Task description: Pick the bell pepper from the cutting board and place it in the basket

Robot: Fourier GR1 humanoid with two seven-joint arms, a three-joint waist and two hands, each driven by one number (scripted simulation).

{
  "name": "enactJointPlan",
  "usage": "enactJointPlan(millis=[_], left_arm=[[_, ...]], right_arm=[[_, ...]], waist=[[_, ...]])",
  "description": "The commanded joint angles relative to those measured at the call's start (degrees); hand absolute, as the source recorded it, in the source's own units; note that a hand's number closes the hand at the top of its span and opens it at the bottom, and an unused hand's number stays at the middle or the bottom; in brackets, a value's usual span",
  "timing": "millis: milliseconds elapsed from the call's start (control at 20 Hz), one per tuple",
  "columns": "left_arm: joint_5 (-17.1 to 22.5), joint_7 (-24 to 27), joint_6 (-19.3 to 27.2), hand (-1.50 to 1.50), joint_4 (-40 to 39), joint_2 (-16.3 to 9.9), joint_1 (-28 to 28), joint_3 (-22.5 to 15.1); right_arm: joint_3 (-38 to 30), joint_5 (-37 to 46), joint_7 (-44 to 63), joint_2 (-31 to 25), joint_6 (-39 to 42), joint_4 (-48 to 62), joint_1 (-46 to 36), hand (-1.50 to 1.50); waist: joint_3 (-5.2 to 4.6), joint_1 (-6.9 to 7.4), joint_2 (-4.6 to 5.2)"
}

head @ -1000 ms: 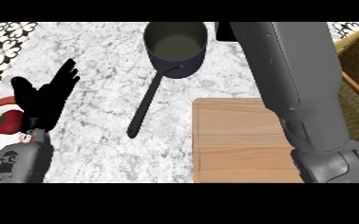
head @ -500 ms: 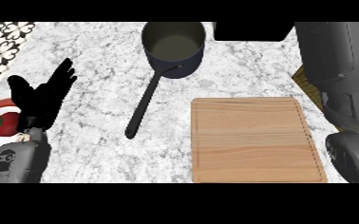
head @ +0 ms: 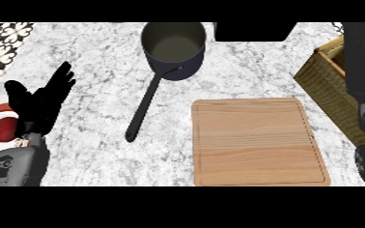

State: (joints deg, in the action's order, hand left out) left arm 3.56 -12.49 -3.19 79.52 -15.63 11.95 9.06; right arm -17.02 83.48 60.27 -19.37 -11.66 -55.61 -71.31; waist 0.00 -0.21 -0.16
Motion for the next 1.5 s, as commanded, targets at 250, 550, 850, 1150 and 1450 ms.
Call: enactJointPlan(millis=[250, 550, 850, 1150, 1450], left_arm=[[-0.3, -3.0, 1.2, 0.0, 2.8, 0.8, 0.3, -0.2], [-0.2, -2.0, 0.6, 0.0, 0.5, 0.9, 1.3, 0.1], [-1.5, 1.0, -0.2, 0.0, -0.7, 2.0, -0.3, -0.9], [-0.2, -0.4, -1.4, 0.0, -0.7, -0.1, 0.8, 1.3], [-1.5, -0.3, -0.1, 0.0, -0.4, 1.3, 0.4, 0.0]], right_arm=[[-4.3, -6.4, -4.5, -4.3, -2.5, -5.8, 11.0, 1.5], [-5.2, 0.5, 3.7, -5.3, -8.4, -10.7, 17.2, 1.5], [-8.1, -7.0, -1.8, -5.3, -8.7, -11.6, 22.0, -1.5], [-7.6, -12.1, -8.7, -5.8, -14.8, -10.2, 23.1, -1.5], [-13.0, -9.6, -1.6, -6.8, -21.5, -19.6, 21.5, -1.5]], waist=[[0.03, 0.37, 0.11], [0.0, -0.13, -0.01], [0.0, 0.28, 0.14], [0.01, 0.53, 0.18], [-0.02, -0.12, 0.07]])
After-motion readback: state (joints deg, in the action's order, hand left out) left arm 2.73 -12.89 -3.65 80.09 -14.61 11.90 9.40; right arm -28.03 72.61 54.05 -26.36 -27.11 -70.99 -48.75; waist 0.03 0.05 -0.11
